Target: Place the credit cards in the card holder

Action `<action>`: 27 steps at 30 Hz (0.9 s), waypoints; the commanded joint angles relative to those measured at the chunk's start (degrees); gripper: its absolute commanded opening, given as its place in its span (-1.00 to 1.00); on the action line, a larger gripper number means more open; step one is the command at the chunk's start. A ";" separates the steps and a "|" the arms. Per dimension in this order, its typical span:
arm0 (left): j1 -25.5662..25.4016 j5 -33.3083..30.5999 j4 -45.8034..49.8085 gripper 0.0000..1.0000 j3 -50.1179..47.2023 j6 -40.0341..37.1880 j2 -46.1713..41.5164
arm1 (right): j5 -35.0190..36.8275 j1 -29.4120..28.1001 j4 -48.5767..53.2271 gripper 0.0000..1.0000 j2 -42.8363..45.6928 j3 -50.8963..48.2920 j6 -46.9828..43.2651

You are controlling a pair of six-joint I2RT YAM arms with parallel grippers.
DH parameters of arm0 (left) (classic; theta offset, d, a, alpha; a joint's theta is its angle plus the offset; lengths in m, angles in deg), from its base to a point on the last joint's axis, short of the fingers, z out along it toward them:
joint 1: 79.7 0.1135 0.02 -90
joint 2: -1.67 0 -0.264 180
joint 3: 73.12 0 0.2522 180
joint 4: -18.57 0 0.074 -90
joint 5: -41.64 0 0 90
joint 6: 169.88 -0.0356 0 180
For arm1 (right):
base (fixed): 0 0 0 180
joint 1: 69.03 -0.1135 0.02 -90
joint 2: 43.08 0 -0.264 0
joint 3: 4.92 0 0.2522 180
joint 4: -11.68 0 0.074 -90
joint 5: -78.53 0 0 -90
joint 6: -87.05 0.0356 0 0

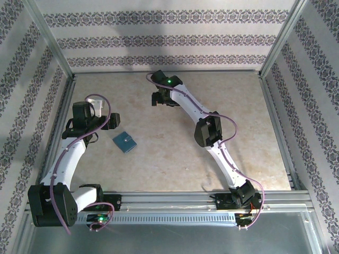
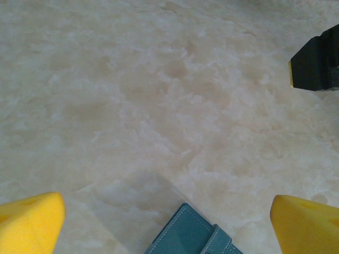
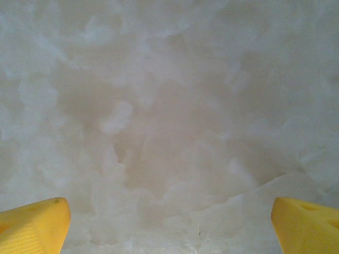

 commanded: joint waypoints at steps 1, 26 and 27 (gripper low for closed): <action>0.88 0.52 -1.55 0.99 -0.84 -0.11 -0.19 | 1.52 -0.52 2.77 0.96 2.71 -2.17 -0.71; 0.90 1.10 -2.73 0.99 -1.90 -0.29 0.37 | 6.56 -1.19 -0.08 0.96 17.90 -28.13 -3.41; 0.94 1.24 -2.74 0.99 -1.90 -0.20 0.35 | 6.51 -1.31 0.05 0.97 18.02 -28.20 -3.48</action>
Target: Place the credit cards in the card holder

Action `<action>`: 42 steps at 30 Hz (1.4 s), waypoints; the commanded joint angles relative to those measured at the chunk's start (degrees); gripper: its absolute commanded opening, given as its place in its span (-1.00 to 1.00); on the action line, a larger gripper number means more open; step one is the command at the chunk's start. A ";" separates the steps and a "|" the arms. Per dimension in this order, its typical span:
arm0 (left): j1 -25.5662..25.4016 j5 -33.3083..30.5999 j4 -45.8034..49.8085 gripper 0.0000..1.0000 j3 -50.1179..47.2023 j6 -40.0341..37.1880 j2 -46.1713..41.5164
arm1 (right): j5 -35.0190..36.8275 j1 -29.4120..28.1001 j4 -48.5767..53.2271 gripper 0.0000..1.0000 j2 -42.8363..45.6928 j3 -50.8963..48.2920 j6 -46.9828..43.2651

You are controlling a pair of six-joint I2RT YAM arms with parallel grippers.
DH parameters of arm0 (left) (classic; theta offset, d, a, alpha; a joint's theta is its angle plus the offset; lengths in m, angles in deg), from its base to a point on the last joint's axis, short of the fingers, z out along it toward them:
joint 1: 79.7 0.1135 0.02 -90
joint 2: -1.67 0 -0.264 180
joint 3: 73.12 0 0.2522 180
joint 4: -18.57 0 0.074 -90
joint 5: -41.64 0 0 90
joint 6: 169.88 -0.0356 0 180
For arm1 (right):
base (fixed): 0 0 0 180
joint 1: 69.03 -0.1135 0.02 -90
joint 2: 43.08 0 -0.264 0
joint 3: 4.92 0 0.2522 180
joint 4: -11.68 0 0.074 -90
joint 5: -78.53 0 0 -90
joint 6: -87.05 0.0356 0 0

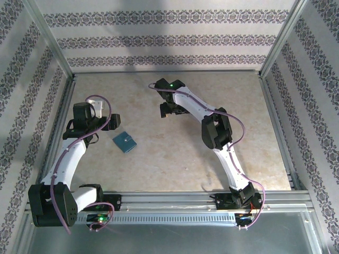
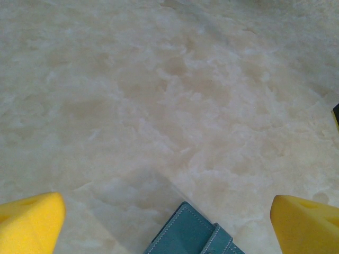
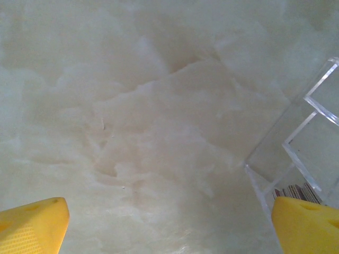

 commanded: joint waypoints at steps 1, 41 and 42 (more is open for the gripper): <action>0.89 0.94 -1.54 0.99 -0.68 -0.20 0.30 | 1.49 -0.60 -0.37 0.96 2.90 -1.24 -0.47; 1.07 0.98 -1.23 0.99 0.07 -0.43 1.56 | -24.96 32.30 -34.85 -1.00 25.59 -49.79 5.97; 1.06 1.01 -1.27 0.99 0.07 -0.46 1.57 | -25.09 32.30 -34.79 -0.97 24.42 -48.46 5.77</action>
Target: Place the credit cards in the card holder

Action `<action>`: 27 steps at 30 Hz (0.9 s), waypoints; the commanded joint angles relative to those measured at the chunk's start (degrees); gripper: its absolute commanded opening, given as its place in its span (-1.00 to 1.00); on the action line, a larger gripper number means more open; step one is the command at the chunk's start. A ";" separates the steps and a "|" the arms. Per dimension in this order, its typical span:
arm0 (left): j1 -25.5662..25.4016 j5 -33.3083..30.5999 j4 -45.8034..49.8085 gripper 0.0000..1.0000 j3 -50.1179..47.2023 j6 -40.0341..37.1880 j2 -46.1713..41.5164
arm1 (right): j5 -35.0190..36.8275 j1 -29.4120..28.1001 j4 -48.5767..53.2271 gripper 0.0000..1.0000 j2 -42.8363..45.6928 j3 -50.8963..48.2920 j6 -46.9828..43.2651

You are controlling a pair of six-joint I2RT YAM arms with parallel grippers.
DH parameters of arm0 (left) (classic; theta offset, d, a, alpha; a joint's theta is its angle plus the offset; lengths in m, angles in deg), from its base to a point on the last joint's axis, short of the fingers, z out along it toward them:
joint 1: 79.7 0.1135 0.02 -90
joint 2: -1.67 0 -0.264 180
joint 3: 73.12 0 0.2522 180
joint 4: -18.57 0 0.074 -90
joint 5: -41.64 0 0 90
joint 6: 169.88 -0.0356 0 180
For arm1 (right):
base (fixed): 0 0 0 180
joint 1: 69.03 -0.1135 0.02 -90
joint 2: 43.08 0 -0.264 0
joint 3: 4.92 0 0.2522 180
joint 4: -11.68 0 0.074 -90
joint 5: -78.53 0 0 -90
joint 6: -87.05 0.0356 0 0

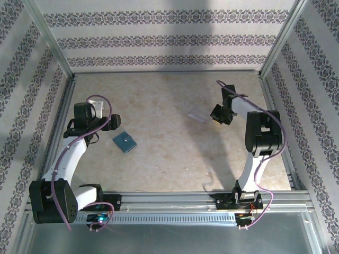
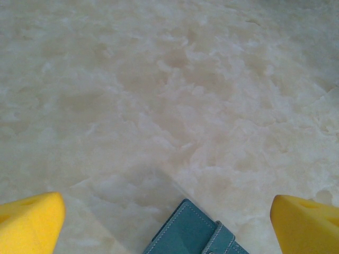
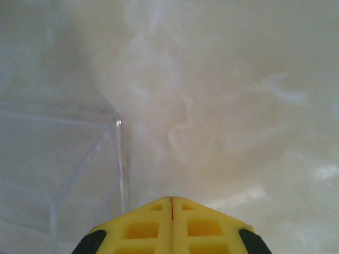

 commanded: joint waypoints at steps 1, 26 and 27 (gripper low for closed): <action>0.68 0.48 -1.16 0.99 0.03 -0.46 -0.24 | -2.01 0.02 -1.11 -0.92 -2.95 5.00 -0.85; 0.74 -0.45 -1.40 0.99 -0.33 -1.17 -0.69 | -1.44 -16.15 21.37 -0.51 -31.78 53.93 -15.05; 0.75 -0.34 -1.38 0.99 -0.39 -1.12 -0.69 | -1.53 -16.82 22.36 -0.50 -32.37 55.56 -15.62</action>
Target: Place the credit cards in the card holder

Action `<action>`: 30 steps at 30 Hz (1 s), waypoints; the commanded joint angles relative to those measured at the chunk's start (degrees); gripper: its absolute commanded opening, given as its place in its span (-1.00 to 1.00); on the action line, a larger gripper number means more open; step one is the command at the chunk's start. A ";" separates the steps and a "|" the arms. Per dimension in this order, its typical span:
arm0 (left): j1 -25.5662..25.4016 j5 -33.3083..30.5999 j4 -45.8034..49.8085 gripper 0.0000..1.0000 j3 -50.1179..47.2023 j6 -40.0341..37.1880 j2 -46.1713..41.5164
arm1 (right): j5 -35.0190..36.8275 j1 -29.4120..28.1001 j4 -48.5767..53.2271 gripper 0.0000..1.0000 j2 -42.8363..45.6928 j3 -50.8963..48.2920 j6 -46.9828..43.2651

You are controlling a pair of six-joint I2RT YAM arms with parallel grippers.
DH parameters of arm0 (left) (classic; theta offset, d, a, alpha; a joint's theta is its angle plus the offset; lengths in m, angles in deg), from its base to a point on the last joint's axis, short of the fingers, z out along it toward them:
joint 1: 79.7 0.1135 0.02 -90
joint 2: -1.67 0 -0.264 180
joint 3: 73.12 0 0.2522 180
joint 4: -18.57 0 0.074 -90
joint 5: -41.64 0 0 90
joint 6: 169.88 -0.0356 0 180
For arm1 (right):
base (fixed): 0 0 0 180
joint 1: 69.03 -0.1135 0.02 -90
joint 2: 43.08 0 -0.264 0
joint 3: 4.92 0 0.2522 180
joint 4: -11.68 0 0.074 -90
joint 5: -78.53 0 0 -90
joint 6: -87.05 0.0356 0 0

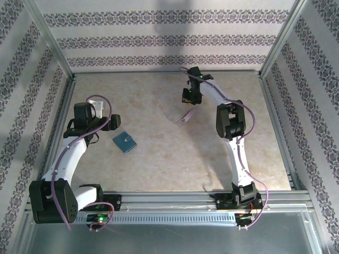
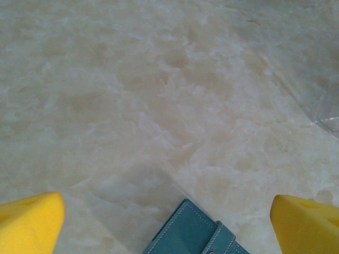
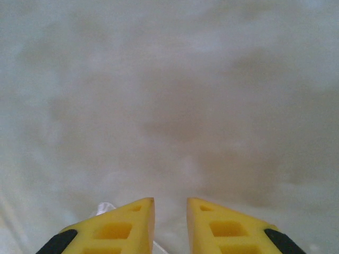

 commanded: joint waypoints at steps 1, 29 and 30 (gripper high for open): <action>0.77 -0.32 -1.45 0.99 -0.39 -1.08 -0.60 | -0.11 -2.69 8.24 -0.48 -2.53 6.91 -4.09; 0.73 -0.09 -1.67 0.99 -0.44 -0.95 -0.54 | 9.34 -15.04 20.48 -1.00 -10.11 21.13 5.95; 0.78 -0.11 -1.61 0.99 -0.48 -1.02 -0.53 | 9.64 -15.04 20.64 -1.00 -9.63 20.08 5.81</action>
